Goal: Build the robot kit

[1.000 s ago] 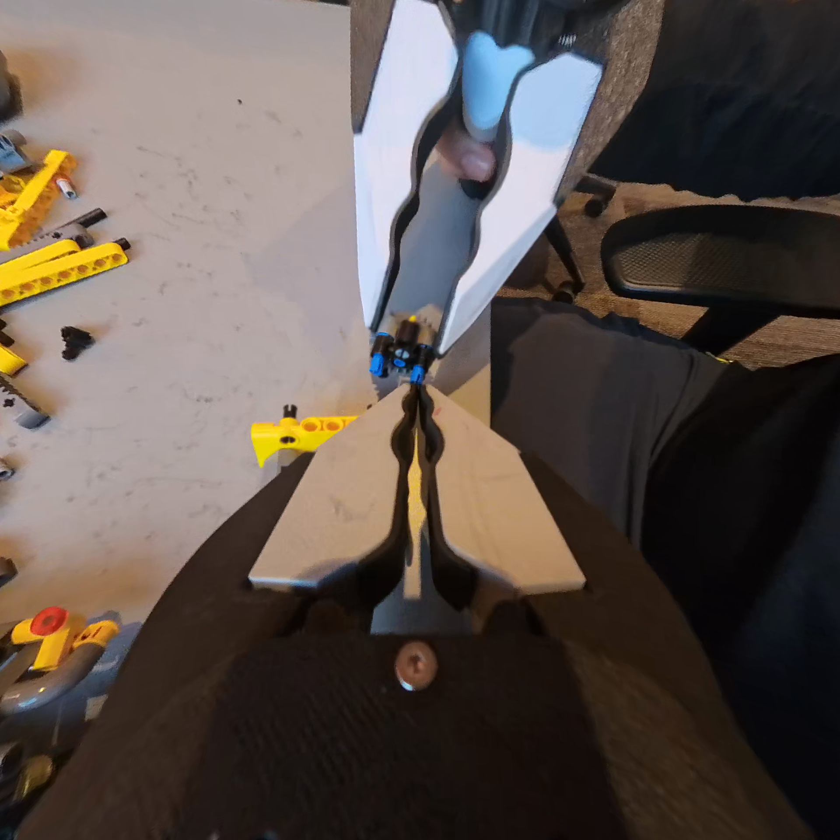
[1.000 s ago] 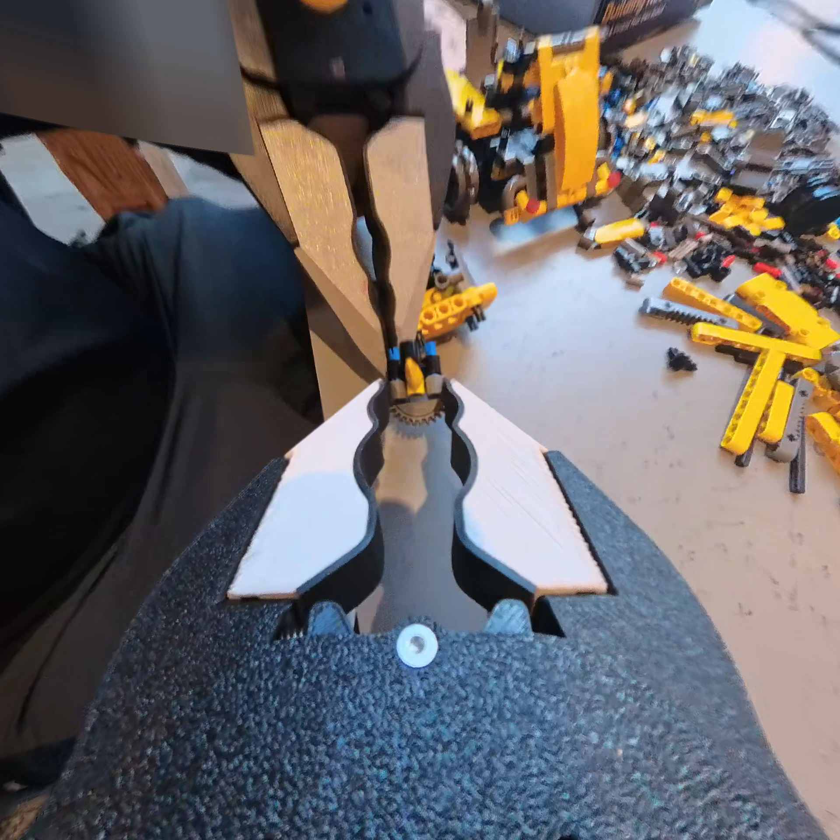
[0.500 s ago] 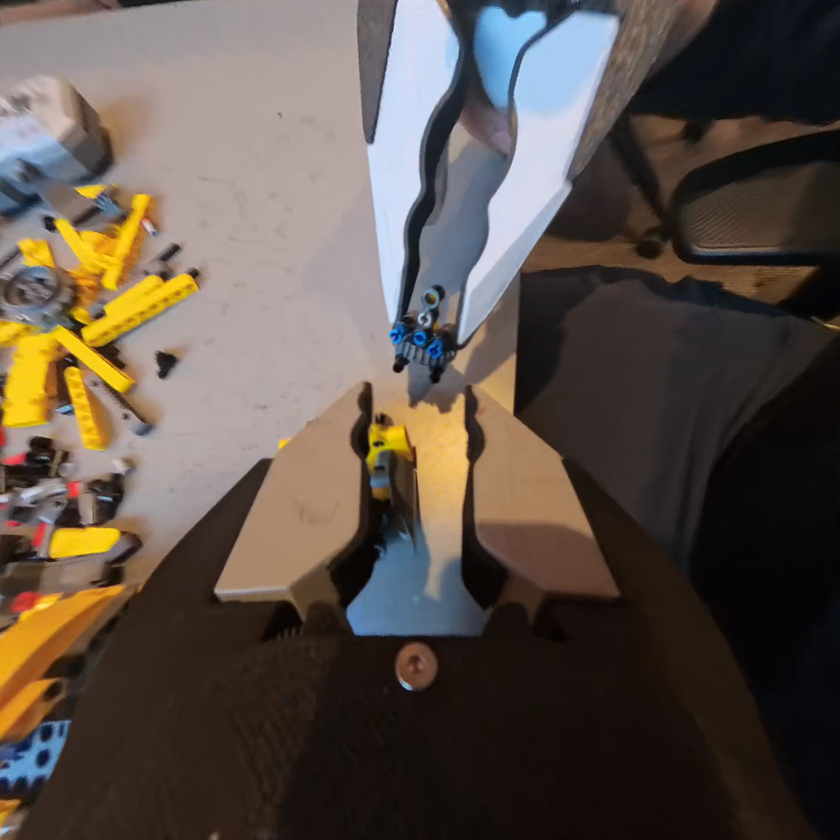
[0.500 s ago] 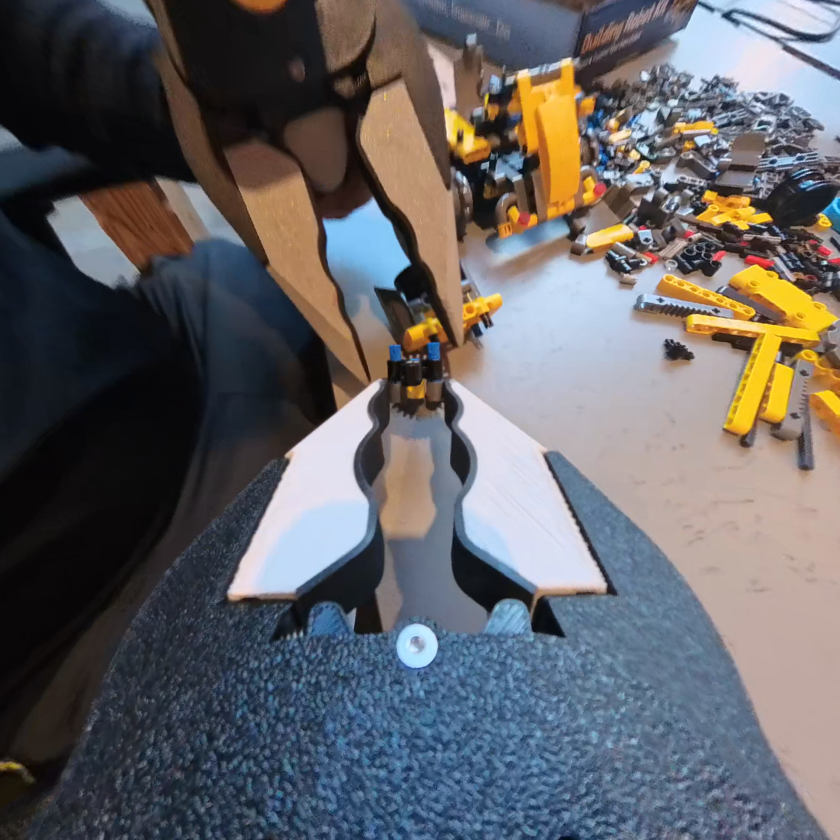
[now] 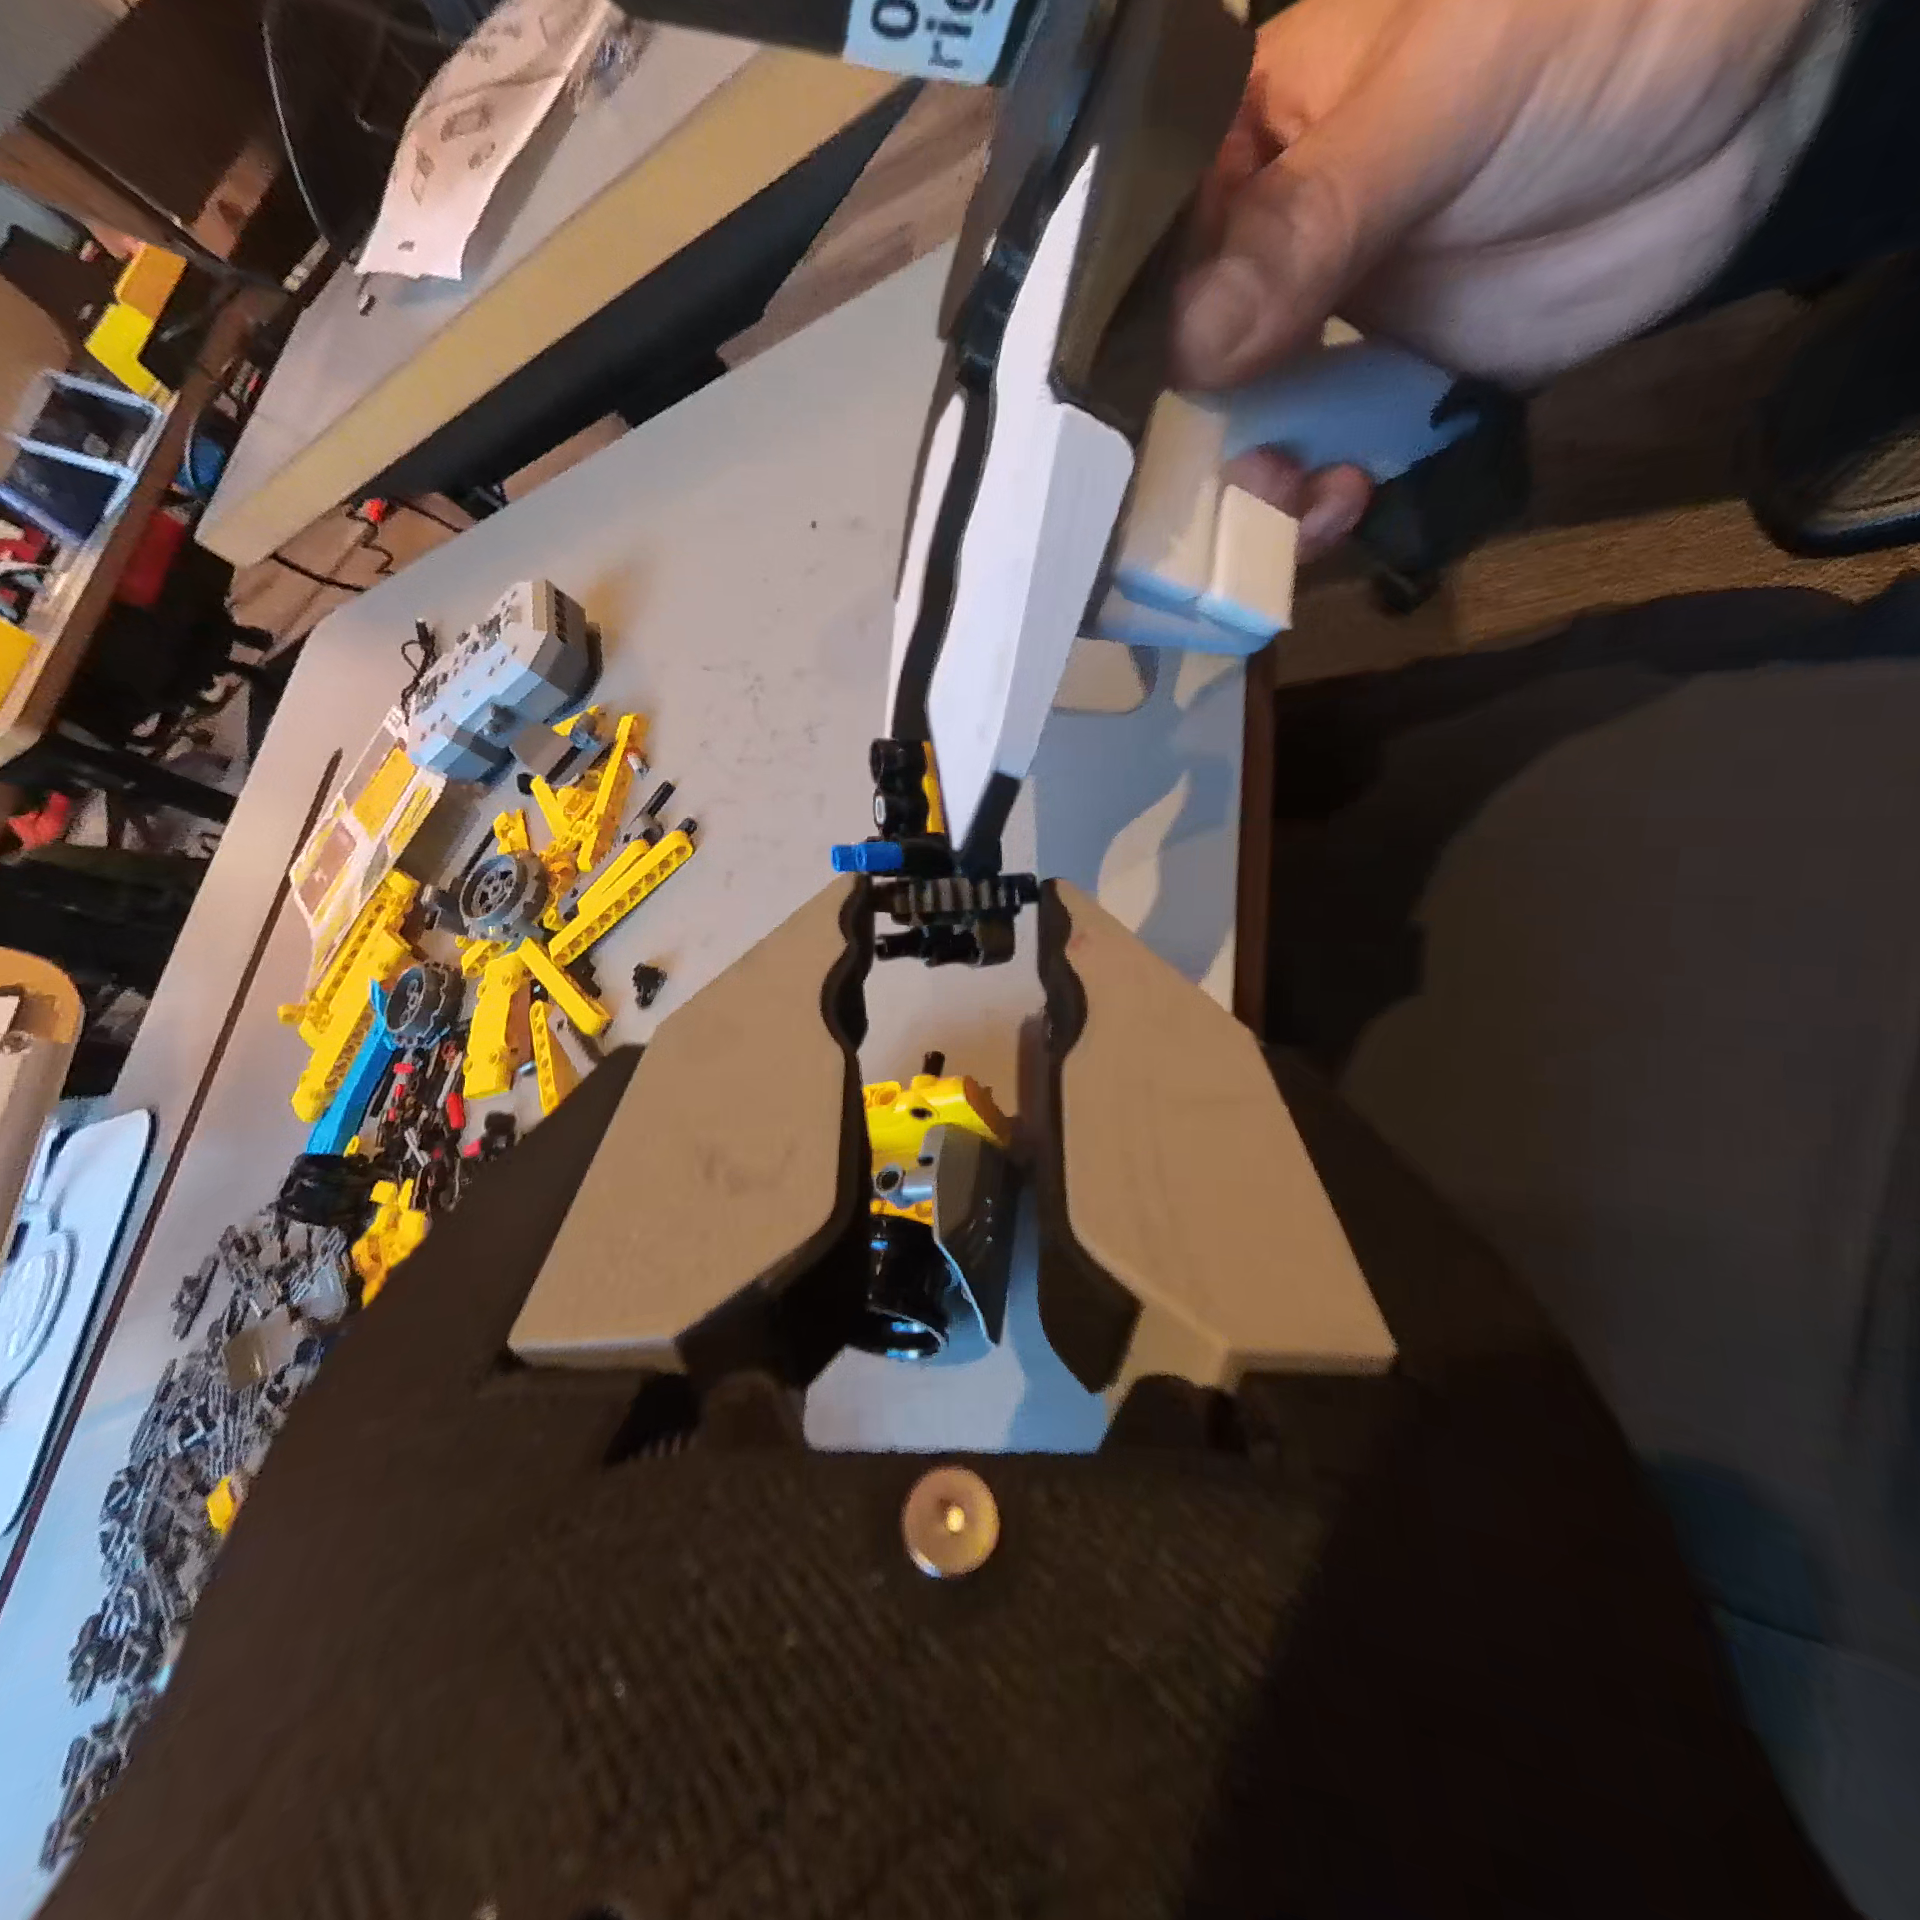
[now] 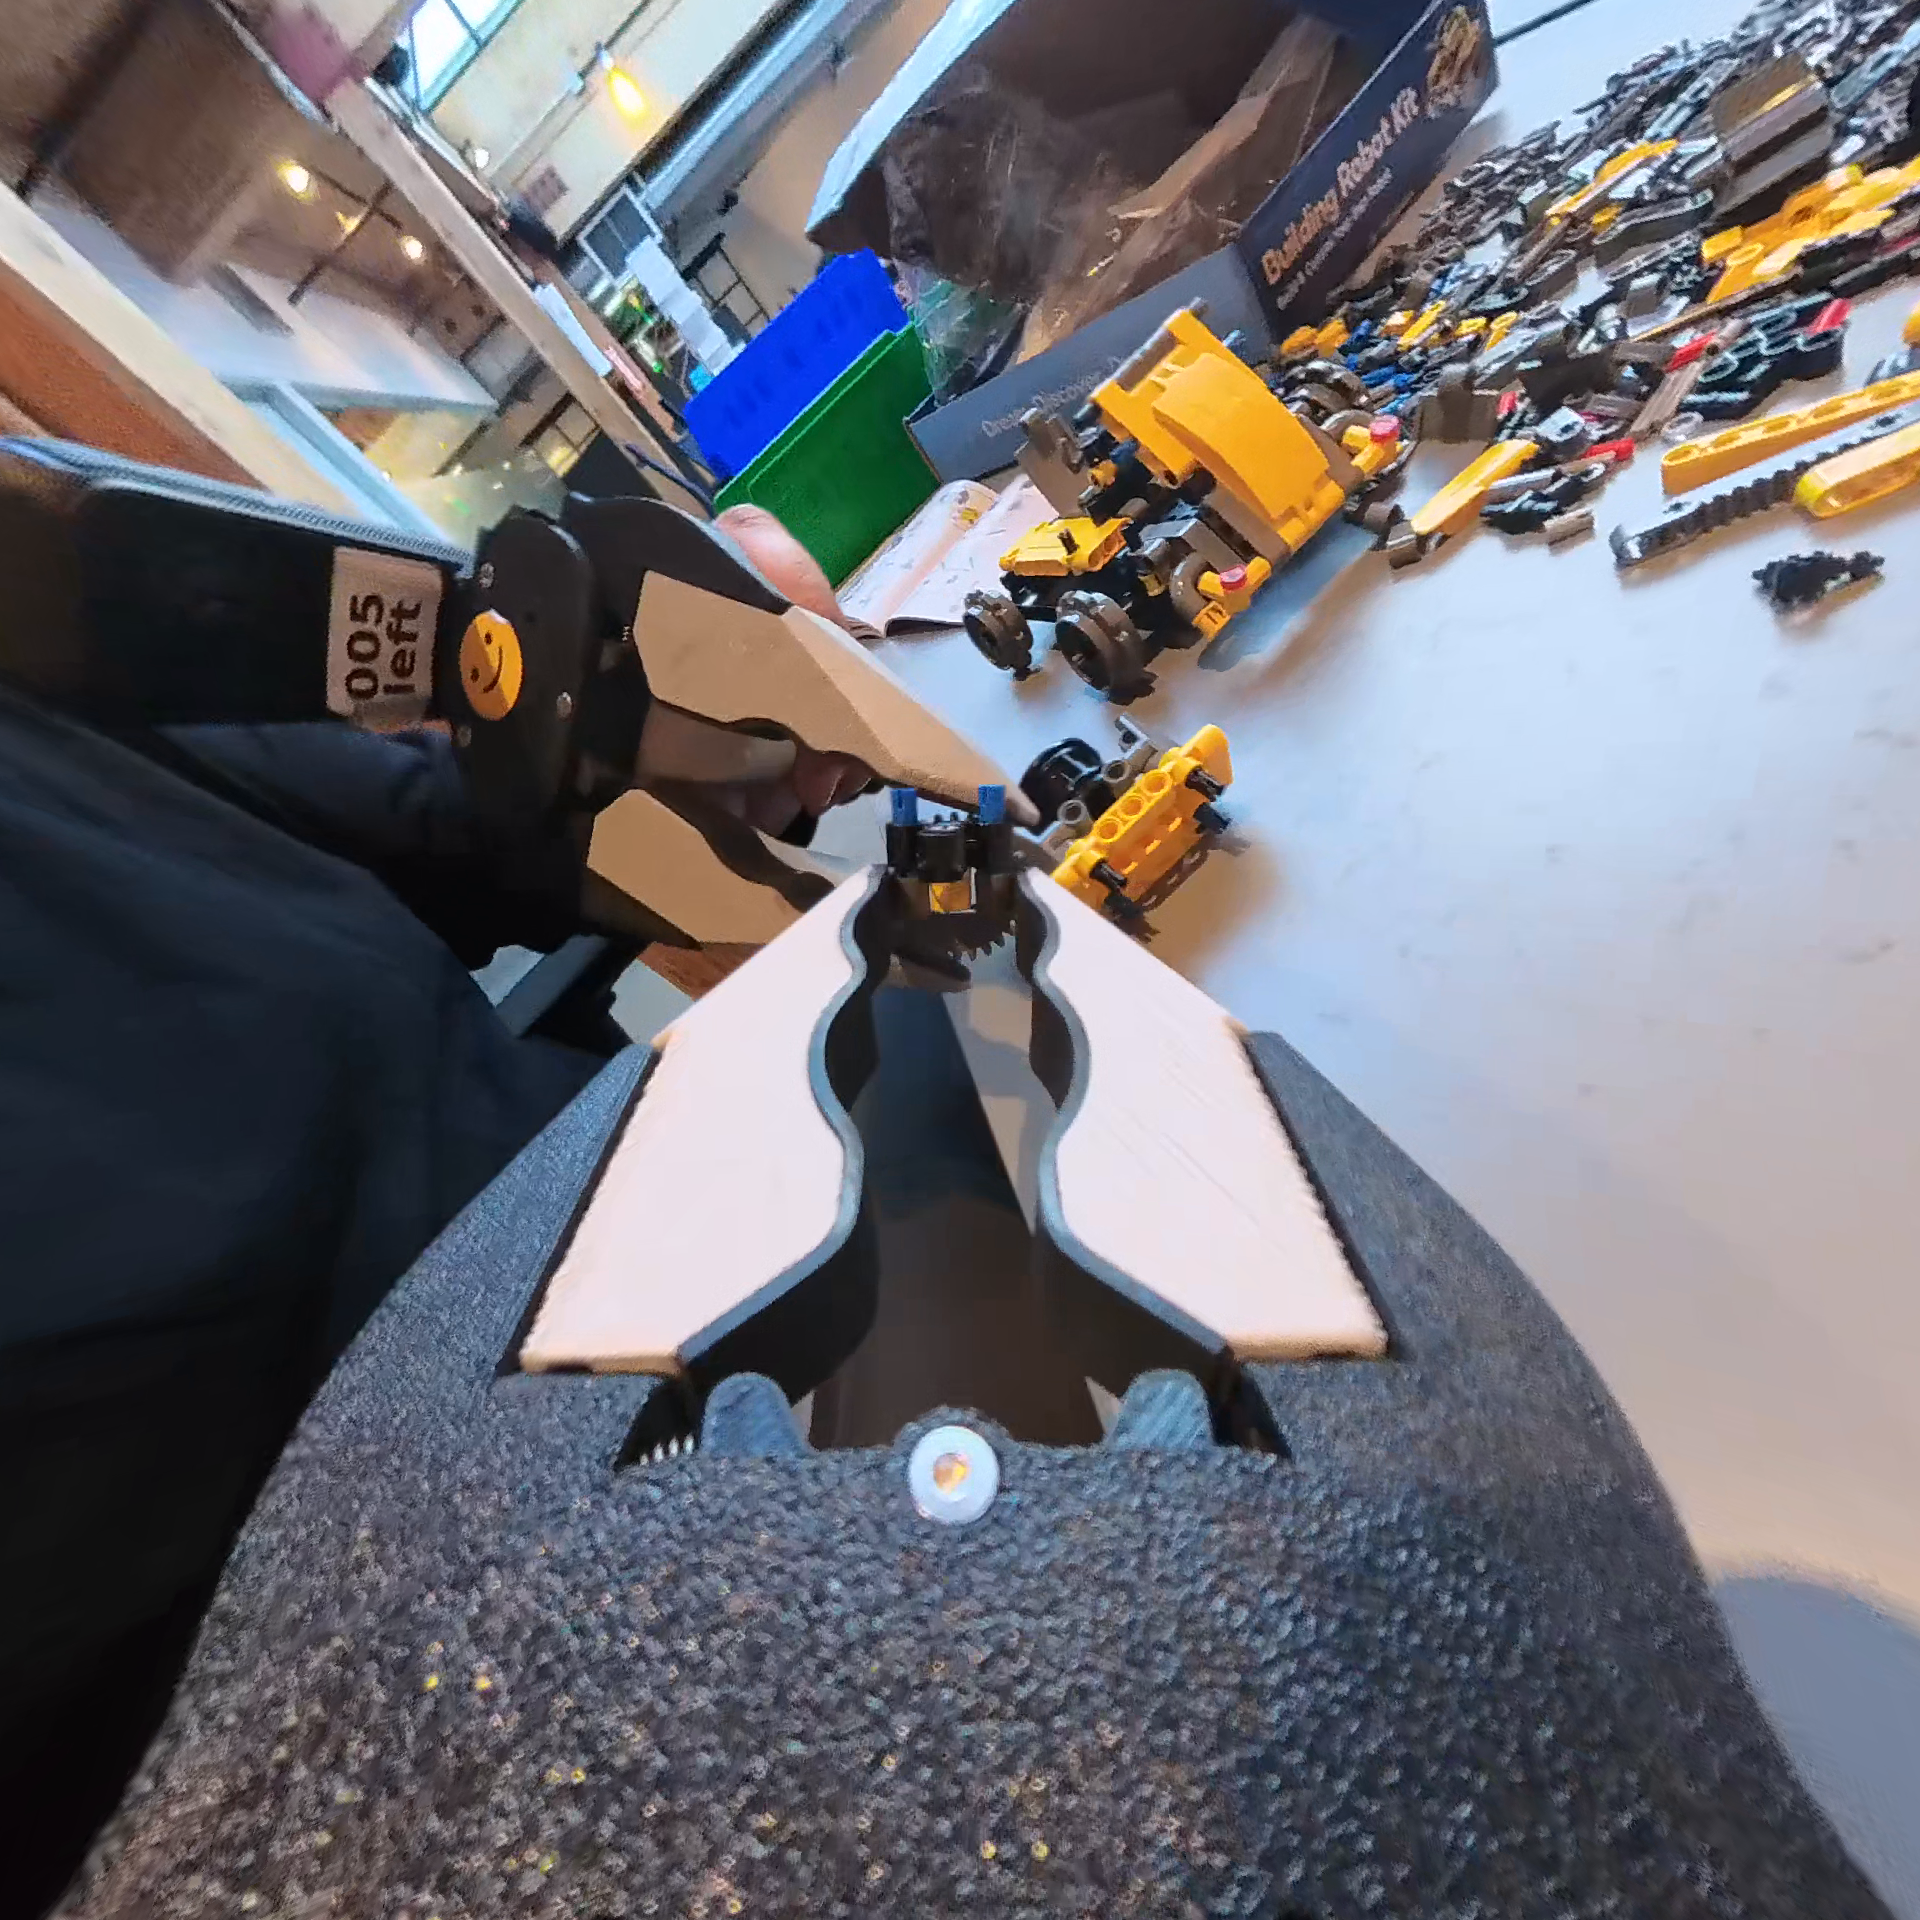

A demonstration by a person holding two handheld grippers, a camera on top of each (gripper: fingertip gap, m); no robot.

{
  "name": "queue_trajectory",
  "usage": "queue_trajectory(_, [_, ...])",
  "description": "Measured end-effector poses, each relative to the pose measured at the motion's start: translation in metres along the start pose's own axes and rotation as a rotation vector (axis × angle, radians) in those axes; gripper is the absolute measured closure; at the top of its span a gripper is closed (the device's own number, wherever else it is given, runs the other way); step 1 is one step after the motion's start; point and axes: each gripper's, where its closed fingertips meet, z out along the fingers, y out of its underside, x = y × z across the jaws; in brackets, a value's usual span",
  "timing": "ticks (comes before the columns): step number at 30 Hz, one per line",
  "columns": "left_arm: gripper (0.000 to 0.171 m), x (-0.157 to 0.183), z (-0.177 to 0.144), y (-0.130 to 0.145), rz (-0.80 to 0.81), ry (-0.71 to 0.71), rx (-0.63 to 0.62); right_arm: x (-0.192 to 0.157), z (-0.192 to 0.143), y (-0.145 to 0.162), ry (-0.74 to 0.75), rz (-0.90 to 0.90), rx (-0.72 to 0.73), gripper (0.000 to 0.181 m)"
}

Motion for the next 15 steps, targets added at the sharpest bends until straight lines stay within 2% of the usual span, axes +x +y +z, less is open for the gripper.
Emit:
queue_trajectory(6, [0.136, -0.003, 0.004, 0.006, 0.002, -0.059, -0.011, 0.0, 0.004, -0.004, -0.069, 0.158, 0.071, 0.158])
queue_trajectory(9, [0.141, -0.007, 0.003, 0.01, 0.069, -0.11, -0.021, 0.0, 0.007, -0.003, -0.093, 0.211, 0.085, 0.158])
queue_trajectory(15, [0.141, -0.006, 0.003, 0.013, 0.071, -0.093, -0.007, 0.003, 0.009, -0.001, -0.072, 0.187, 0.061, 0.158])
